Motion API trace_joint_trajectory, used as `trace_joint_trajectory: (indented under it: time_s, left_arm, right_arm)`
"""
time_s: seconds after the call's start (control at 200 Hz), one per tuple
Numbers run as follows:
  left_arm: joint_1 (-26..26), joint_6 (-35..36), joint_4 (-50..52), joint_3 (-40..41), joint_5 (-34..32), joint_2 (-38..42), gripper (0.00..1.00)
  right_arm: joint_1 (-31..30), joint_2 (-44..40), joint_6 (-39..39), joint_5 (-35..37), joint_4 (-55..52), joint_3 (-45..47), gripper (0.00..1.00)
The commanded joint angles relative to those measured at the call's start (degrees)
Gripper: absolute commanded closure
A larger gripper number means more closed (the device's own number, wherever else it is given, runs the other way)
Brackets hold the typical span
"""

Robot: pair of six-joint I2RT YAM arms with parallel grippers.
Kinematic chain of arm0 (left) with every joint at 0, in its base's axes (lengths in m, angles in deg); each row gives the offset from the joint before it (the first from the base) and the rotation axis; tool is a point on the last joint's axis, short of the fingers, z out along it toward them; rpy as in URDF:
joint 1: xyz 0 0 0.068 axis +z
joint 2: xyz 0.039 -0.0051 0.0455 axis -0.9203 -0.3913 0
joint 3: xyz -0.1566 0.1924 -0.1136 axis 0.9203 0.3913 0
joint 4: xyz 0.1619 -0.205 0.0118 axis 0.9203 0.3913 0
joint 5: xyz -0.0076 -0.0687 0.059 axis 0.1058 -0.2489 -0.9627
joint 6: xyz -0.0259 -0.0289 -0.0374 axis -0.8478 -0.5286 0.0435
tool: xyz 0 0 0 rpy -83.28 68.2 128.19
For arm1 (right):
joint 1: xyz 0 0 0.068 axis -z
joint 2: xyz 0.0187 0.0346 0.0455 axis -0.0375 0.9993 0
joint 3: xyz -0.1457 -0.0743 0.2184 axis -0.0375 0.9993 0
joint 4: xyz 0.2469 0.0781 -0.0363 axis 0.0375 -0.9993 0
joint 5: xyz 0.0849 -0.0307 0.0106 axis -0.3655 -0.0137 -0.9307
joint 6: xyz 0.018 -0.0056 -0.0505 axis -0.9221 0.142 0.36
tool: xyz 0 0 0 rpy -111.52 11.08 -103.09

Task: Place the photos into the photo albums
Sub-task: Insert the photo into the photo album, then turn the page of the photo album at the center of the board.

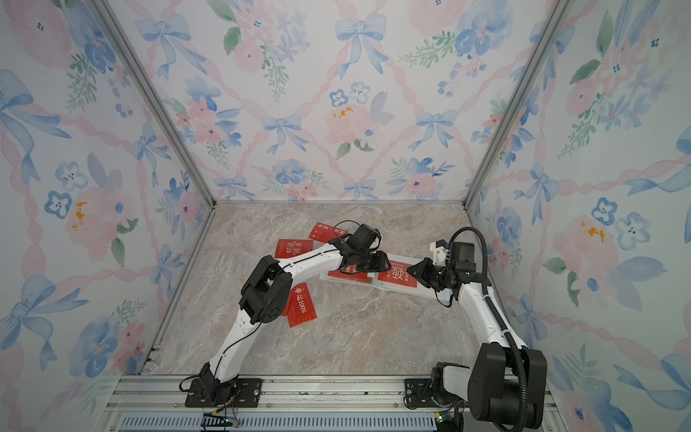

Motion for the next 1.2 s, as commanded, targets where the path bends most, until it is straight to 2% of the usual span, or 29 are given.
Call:
trace_joint_trajectory:
  time_s: [0.0,0.225,0.415,0.595,0.73,0.91,1.045,1.195]
  left_arm:
    - [0.13,2.23,3.77,-0.46,-2.55,4.46,0.49]
    - [2.84,3.73,3.79,4.92,-4.25,12.46,0.47]
    - [5.90,4.27,3.68,12.77,-6.18,18.83,0.47]
    - [8.00,4.63,2.91,19.25,-8.01,23.24,0.45]
    - [9.44,4.13,-0.47,25.28,-8.28,26.90,0.46]
    - [11.43,3.18,-4.63,32.12,-8.01,31.05,0.45]
    - [11.99,3.20,-5.50,34.04,-7.60,31.92,0.45]
    - [12.00,3.06,-6.20,34.88,-7.39,32.10,0.45]
  right_arm:
    - [-1.57,1.62,1.32,1.80,-1.31,-1.16,0.84]
    - [-10.20,9.12,1.25,5.17,-0.05,-5.93,0.84]
    - [-17.06,17.38,0.58,8.68,1.36,-12.14,0.85]
    - [-22.39,27.86,3.84,16.39,-2.83,-20.08,0.85]
    - [-23.55,32.56,3.96,17.73,-2.59,-22.27,0.85]
    - [-25.16,34.82,6.57,25.00,-6.34,-24.80,0.86]
    - [-24.55,33.82,7.51,29.79,-8.10,-24.51,0.86]
    - [-23.35,32.80,8.16,31.94,-9.37,-23.56,0.86]
